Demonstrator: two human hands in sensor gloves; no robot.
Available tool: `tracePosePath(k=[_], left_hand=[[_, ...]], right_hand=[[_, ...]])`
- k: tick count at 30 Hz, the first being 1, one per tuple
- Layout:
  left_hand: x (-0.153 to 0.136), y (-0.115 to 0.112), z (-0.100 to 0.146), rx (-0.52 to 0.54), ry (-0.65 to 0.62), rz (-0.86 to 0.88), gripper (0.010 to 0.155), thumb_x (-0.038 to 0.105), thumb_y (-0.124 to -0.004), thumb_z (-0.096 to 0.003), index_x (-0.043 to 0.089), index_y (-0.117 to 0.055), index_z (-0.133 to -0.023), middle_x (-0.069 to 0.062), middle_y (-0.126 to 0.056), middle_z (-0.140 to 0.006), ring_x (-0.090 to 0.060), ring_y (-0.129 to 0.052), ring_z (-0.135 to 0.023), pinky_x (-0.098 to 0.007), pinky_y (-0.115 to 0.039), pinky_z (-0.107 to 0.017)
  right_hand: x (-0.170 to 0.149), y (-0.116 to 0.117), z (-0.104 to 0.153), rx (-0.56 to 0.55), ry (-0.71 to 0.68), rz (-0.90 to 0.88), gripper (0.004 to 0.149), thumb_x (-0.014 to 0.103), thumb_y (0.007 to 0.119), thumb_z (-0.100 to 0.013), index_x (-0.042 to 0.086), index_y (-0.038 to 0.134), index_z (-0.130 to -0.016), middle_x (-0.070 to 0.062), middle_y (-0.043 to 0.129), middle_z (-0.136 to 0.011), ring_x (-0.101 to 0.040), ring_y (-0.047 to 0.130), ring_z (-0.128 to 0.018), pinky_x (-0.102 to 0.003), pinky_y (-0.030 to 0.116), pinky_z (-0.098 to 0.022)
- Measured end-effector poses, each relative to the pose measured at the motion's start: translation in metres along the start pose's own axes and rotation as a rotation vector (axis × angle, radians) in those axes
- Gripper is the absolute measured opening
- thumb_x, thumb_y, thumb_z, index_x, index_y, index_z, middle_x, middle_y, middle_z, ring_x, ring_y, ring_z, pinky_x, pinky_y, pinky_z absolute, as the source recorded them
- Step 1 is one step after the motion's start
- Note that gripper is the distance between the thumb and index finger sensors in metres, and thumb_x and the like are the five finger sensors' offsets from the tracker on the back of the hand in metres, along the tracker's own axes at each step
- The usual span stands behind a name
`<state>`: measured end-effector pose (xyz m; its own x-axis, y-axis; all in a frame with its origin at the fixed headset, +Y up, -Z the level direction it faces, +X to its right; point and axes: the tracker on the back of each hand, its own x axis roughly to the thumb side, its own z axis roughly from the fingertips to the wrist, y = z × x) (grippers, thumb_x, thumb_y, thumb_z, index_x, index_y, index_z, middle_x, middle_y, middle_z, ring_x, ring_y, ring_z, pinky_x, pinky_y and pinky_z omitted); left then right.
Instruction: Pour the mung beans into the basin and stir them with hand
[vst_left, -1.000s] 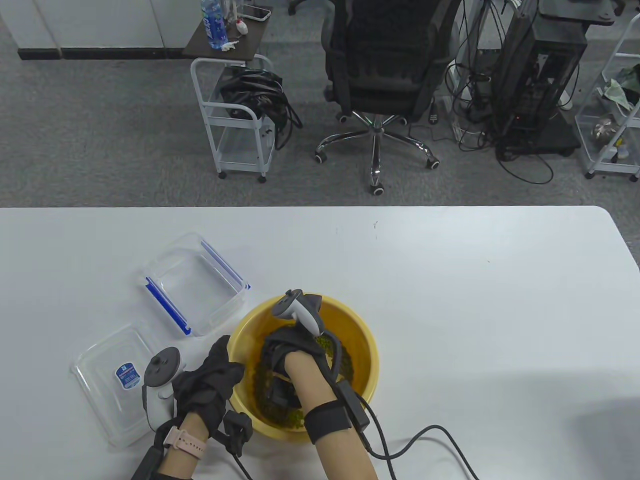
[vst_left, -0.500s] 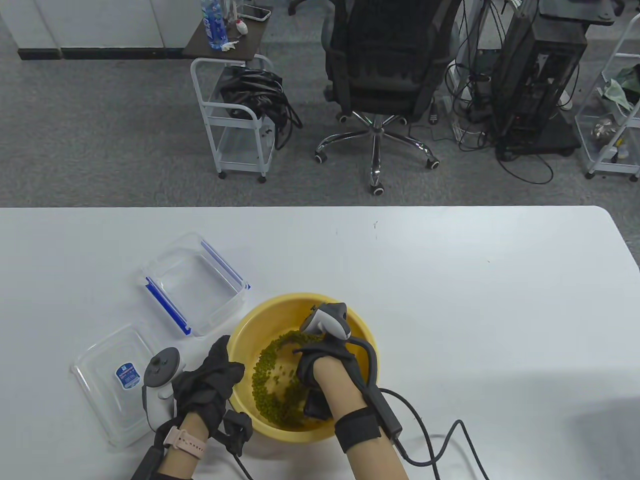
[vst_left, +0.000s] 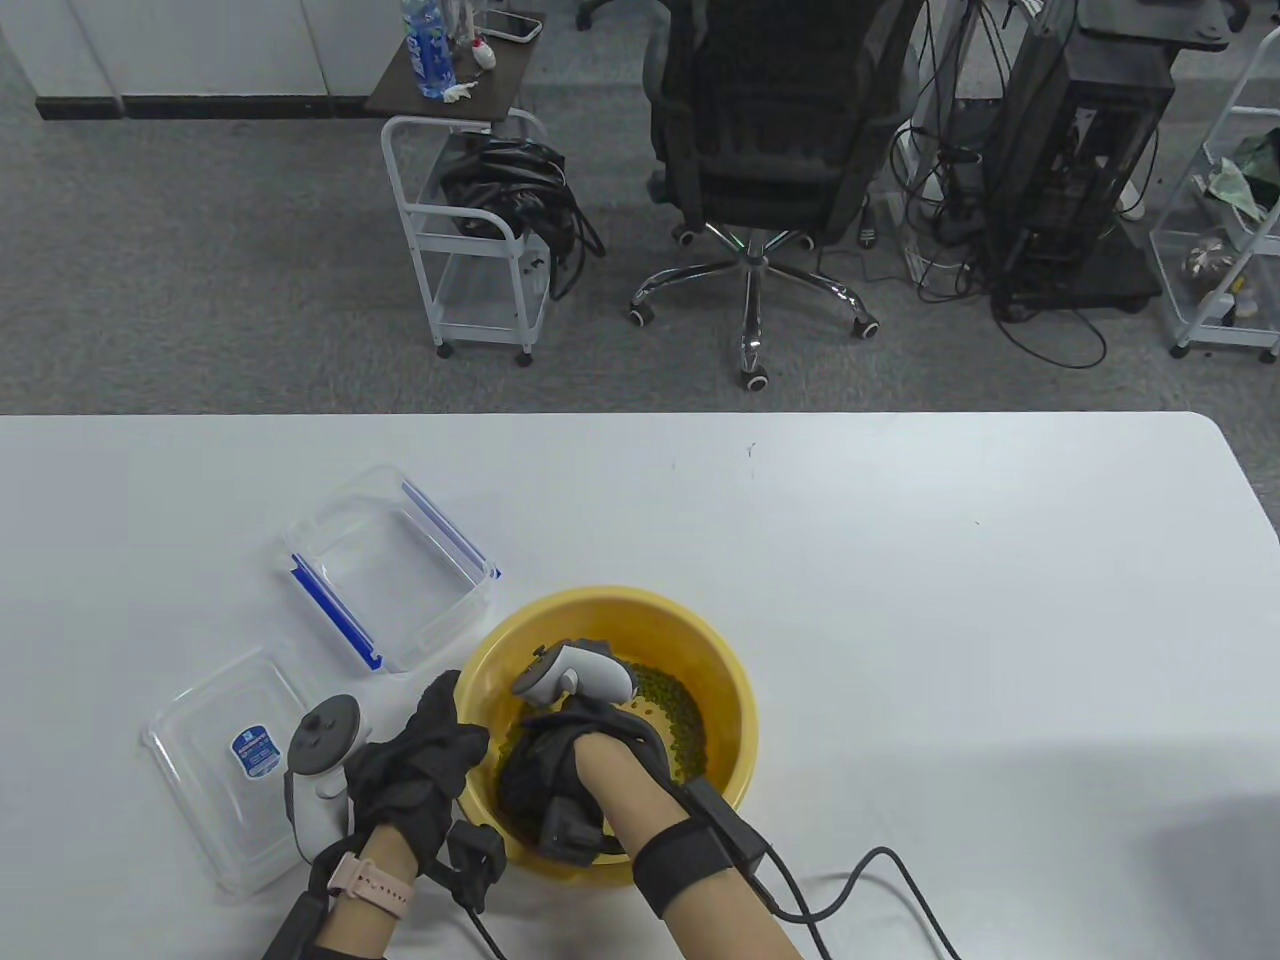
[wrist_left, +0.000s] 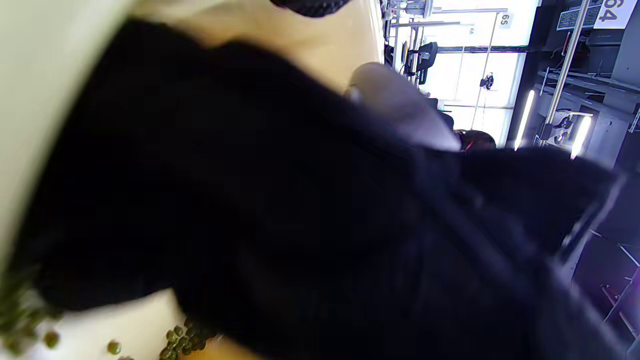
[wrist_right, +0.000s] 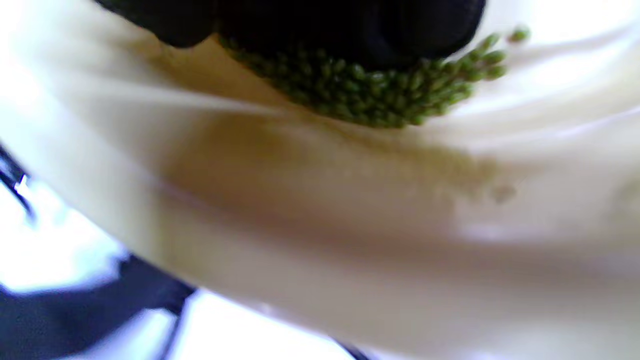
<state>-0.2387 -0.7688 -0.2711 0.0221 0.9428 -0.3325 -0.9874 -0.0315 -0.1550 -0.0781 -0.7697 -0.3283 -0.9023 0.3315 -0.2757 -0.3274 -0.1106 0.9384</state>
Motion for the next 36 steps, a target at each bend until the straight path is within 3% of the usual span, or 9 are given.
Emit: tracePosePath(k=[3, 5, 8, 11, 18, 25, 30, 32, 36], left_hand=[[0.0, 0.0, 0.0, -0.002, 0.0, 0.001, 0.072, 0.003, -0.066, -0.046, 0.002, -0.028, -0.107, -0.029, -0.036, -0.106, -0.055, -0.045, -0.096, -0.065, -0.051, -0.064], [0.0, 0.0, 0.0, -0.003, -0.001, 0.002, 0.072, 0.003, -0.066, -0.046, 0.002, -0.028, -0.107, -0.029, -0.036, -0.106, -0.055, -0.045, -0.096, -0.065, -0.051, -0.064], [0.0, 0.0, 0.0, -0.005, 0.001, 0.005, 0.072, 0.003, -0.066, -0.046, 0.002, -0.028, -0.107, -0.029, -0.036, -0.106, -0.054, -0.045, -0.096, -0.065, -0.051, -0.064], [0.0, 0.0, 0.0, -0.006, 0.002, 0.006, 0.072, 0.003, -0.066, -0.0459, 0.002, -0.028, -0.107, -0.029, -0.036, -0.106, -0.054, -0.045, -0.096, -0.065, -0.051, -0.064], [0.0, 0.0, 0.0, 0.001, -0.001, 0.007, 0.072, 0.003, -0.066, -0.0459, 0.002, -0.028, -0.107, -0.029, -0.037, -0.106, -0.054, -0.045, -0.096, -0.065, -0.051, -0.064], [0.0, 0.0, 0.0, 0.002, -0.001, 0.009, 0.072, 0.003, -0.066, -0.0459, 0.002, -0.028, -0.107, -0.029, -0.037, -0.106, -0.055, -0.046, -0.096, -0.064, -0.051, -0.064], [0.0, -0.001, 0.0, 0.001, -0.001, 0.009, 0.072, 0.004, -0.066, -0.0459, 0.002, -0.028, -0.107, -0.029, -0.037, -0.106, -0.054, -0.045, -0.096, -0.064, -0.051, -0.064], [0.0, -0.001, 0.0, 0.002, -0.001, 0.008, 0.072, 0.004, -0.066, -0.046, 0.002, -0.028, -0.107, -0.029, -0.036, -0.106, -0.054, -0.045, -0.096, -0.064, -0.051, -0.064], [0.0, 0.0, 0.0, 0.003, -0.003, 0.009, 0.072, 0.004, -0.066, -0.046, 0.002, -0.028, -0.107, -0.029, -0.036, -0.106, -0.054, -0.045, -0.096, -0.064, -0.051, -0.064]], right_hand=[[0.003, -0.024, 0.002, -0.216, 0.009, -0.068, 0.053, 0.043, 0.062, -0.041, 0.038, 0.035, -0.087, 0.008, 0.019, -0.098, -0.027, 0.029, -0.088, -0.039, 0.036, -0.072], [-0.003, -0.039, 0.006, -0.395, 0.052, -0.093, 0.053, 0.043, 0.063, -0.039, 0.039, 0.039, -0.086, 0.008, 0.027, -0.097, -0.026, 0.038, -0.086, -0.038, 0.042, -0.07], [-0.023, -0.055, 0.009, -0.54, 0.183, -0.031, 0.053, 0.042, 0.063, -0.039, 0.037, 0.04, -0.086, 0.005, 0.025, -0.096, -0.032, 0.029, -0.087, -0.043, 0.037, -0.068], [-0.039, -0.061, 0.017, -0.568, 0.238, 0.015, 0.052, 0.042, 0.063, -0.039, 0.034, 0.043, -0.086, 0.002, 0.029, -0.095, -0.034, 0.035, -0.085, -0.045, 0.041, -0.066], [-0.063, -0.051, 0.028, -0.382, 0.324, 0.031, 0.053, 0.041, 0.063, -0.04, 0.025, 0.043, -0.087, -0.01, 0.034, -0.092, -0.038, 0.041, -0.083, -0.048, 0.045, -0.064], [-0.062, -0.023, 0.026, -0.233, 0.27, 0.169, 0.05, 0.04, 0.066, -0.038, 0.02, 0.057, -0.083, -0.011, 0.048, -0.088, -0.039, 0.053, -0.08, -0.05, 0.054, -0.06], [-0.044, 0.012, 0.013, -0.017, 0.154, 0.222, 0.049, 0.042, 0.067, -0.036, 0.023, 0.06, -0.081, -0.01, 0.054, -0.083, -0.037, 0.057, -0.076, -0.049, 0.055, -0.059], [-0.031, 0.018, 0.007, 0.008, 0.089, 0.225, 0.05, 0.043, 0.066, -0.037, 0.025, 0.057, -0.083, -0.007, 0.052, -0.086, -0.035, 0.059, -0.077, -0.046, 0.057, -0.059], [-0.008, 0.012, 0.001, 0.001, 0.017, 0.1, 0.052, 0.043, 0.062, -0.04, 0.032, 0.042, -0.086, -0.001, 0.035, -0.091, -0.029, 0.046, -0.082, -0.041, 0.048, -0.065]])
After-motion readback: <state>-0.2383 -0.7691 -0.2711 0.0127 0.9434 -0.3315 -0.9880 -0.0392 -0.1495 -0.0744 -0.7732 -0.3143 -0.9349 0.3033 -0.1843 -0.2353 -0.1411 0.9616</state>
